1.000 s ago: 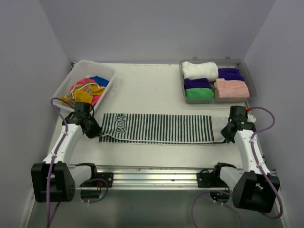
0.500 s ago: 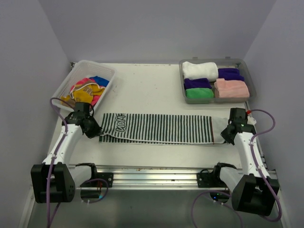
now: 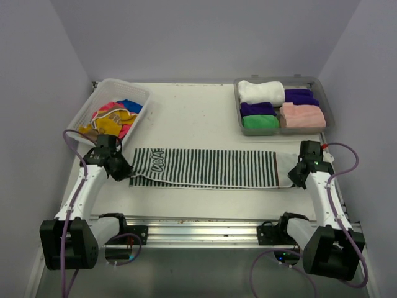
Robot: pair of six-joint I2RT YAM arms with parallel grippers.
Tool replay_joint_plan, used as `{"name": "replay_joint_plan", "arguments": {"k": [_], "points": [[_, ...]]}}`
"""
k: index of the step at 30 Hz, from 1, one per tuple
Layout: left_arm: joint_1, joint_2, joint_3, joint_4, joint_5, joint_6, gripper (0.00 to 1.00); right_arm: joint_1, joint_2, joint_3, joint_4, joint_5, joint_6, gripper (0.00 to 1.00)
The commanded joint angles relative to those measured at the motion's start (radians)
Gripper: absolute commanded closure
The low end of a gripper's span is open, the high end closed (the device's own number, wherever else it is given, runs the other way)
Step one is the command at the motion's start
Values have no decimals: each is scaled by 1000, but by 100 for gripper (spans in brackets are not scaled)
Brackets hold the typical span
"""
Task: Roll the towels
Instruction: Fold the towel
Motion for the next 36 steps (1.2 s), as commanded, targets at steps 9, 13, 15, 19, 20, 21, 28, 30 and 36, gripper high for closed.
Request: {"name": "replay_joint_plan", "arguments": {"k": [9, 13, 15, 19, 20, 21, 28, 30, 36], "points": [[7, -53, 107, -4, -112, -57, 33, -6, -118, 114, 28, -96, -109, 32], [-26, -77, 129, 165, -9, -35, 35, -3, -83, 153, 95, -238, -121, 40], [-121, -16, 144, 228, -12, -41, 36, 3, -33, 153, 127, -286, -109, 49], [-247, 168, 189, 289, -7, -49, 40, 40, 101, 170, 215, -286, -92, 65], [-250, 240, 196, 300, -3, -47, 41, 44, 127, 176, 229, -286, -90, 68], [-250, 273, 207, 303, 0, -40, 42, 45, 180, 184, 244, -312, -92, 73], [-249, 428, 296, 325, -82, -9, 42, 43, 432, 294, 308, -249, -102, 79], [-247, 483, 311, 326, -96, -5, 42, 45, 489, 311, 322, -241, -101, 80], [-238, 600, 299, 322, -101, 8, 43, 43, 642, 342, 330, -171, -98, 86]]}}
